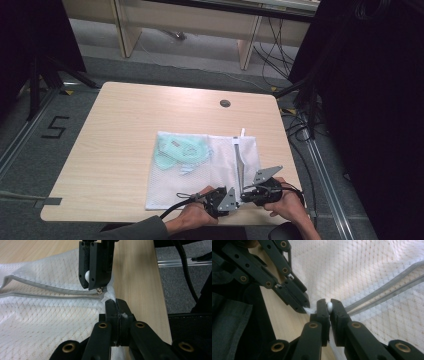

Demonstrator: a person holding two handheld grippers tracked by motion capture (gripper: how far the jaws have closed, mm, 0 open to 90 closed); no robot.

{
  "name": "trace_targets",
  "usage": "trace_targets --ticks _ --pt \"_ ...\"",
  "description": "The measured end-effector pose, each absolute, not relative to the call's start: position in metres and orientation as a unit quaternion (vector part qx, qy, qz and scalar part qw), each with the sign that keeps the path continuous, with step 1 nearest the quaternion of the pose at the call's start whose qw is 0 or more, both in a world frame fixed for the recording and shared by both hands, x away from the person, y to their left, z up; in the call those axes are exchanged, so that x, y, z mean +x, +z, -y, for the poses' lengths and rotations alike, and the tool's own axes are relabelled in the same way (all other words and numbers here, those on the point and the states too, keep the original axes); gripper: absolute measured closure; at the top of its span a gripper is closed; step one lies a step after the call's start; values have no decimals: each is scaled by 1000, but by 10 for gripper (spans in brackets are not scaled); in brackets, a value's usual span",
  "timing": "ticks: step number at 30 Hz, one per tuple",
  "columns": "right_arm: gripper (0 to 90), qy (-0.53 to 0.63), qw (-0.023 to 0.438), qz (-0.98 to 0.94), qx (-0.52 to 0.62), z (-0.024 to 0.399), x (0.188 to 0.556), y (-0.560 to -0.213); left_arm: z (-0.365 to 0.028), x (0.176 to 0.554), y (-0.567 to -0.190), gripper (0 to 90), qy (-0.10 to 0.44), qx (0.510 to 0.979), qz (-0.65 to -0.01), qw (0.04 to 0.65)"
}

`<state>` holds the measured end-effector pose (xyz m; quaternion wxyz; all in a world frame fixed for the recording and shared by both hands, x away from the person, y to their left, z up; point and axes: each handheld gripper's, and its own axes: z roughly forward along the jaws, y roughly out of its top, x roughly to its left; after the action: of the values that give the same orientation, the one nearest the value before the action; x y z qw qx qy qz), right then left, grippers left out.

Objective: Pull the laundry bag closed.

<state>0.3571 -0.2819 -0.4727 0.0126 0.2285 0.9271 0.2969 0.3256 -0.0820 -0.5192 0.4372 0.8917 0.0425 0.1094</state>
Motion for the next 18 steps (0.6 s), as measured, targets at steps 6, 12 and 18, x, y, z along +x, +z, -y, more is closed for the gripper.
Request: trace_targets --ticks 6,12,18 --pt "863 285 5 -931 227 277 360 -476 81 327 -520 893 102 892 -46 437" --pt "864 277 3 -933 228 274 361 -476 78 326 -520 893 98 892 -48 439" --pt "864 274 2 -934 228 272 363 -477 77 327 -520 893 97 891 -56 441"
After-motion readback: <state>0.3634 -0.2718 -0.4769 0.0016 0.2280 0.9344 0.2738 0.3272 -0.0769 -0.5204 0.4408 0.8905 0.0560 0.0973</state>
